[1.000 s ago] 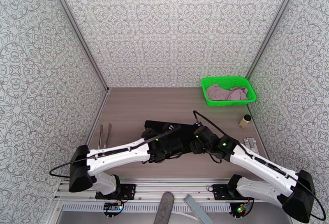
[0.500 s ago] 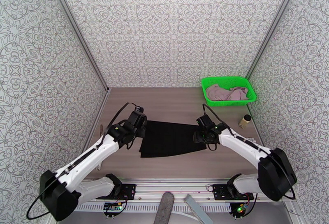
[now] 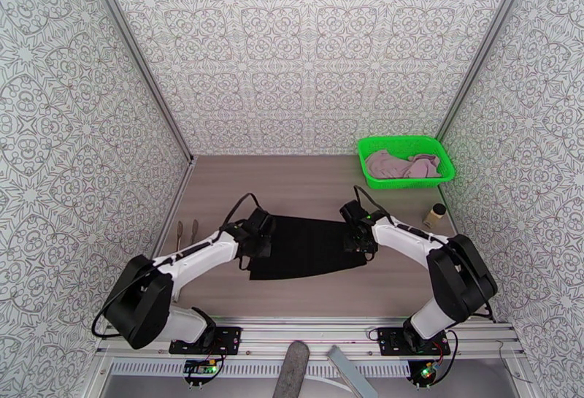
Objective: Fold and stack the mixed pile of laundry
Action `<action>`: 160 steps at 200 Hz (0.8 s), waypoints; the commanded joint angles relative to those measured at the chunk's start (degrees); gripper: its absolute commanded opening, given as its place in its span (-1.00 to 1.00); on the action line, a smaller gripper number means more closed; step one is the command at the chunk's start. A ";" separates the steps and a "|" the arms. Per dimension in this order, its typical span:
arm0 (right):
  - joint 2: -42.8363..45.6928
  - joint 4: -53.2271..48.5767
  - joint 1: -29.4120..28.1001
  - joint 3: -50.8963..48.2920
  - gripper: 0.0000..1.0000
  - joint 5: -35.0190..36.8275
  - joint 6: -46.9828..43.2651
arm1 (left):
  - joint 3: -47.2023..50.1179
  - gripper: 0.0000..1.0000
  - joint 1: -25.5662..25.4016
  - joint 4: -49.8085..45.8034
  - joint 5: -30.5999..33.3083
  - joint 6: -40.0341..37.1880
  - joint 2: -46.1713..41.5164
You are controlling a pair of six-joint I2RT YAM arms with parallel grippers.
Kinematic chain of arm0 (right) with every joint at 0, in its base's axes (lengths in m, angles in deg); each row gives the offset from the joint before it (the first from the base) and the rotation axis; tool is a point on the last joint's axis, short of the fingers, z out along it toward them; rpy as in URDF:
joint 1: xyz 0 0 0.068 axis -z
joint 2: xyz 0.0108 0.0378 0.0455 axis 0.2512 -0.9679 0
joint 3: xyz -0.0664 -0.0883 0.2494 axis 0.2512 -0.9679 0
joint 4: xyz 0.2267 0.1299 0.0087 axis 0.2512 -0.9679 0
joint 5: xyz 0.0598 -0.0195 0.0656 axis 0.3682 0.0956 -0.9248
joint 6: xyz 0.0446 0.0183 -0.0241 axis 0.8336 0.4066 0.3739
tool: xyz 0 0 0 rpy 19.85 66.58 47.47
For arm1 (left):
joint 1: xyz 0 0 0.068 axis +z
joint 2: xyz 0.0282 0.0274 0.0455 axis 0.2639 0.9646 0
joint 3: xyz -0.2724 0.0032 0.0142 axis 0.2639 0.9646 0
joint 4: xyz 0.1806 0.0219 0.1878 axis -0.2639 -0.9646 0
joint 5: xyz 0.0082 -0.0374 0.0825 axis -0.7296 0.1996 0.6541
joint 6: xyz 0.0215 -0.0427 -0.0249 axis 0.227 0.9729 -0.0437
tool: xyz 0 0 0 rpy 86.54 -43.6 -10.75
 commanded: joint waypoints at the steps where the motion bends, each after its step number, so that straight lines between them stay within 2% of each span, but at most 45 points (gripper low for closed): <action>1: -1.11 -1.32 0.69 0.32 0.18 2.75 0.35 | 2.31 -0.89 -4.15 2.02 -1.70 6.01 0.36; 33: -1.72 0.33 1.72 -0.09 0.37 2.23 -0.74 | 2.10 -0.92 -9.07 -1.07 0.26 9.12 -0.35; 54: -2.80 2.14 3.37 -0.06 0.39 0.69 -2.04 | -0.37 -0.92 -10.15 -4.69 3.14 8.68 -2.64; 87: -5.00 5.50 4.51 -0.64 0.27 -3.61 -2.74 | -5.18 -0.85 -8.18 -7.38 5.02 5.25 -7.90; 95: -5.36 6.24 4.51 -1.06 0.24 -4.70 -2.56 | -6.28 -0.77 -7.34 -7.46 4.85 4.11 -9.05; 107: -6.05 7.57 4.49 -1.71 0.19 -6.52 -2.15 | -7.79 -0.62 -5.92 -6.94 3.67 1.91 -10.52; 134: -8.65 8.73 4.51 -2.70 0.10 -7.88 -1.31 | -9.46 -0.45 -3.37 -4.65 0.77 -3.72 -13.40; 160: -12.29 10.68 4.54 -3.48 -0.08 -9.75 -0.30 | -8.21 -0.32 -1.61 -0.47 -3.61 -8.51 -16.50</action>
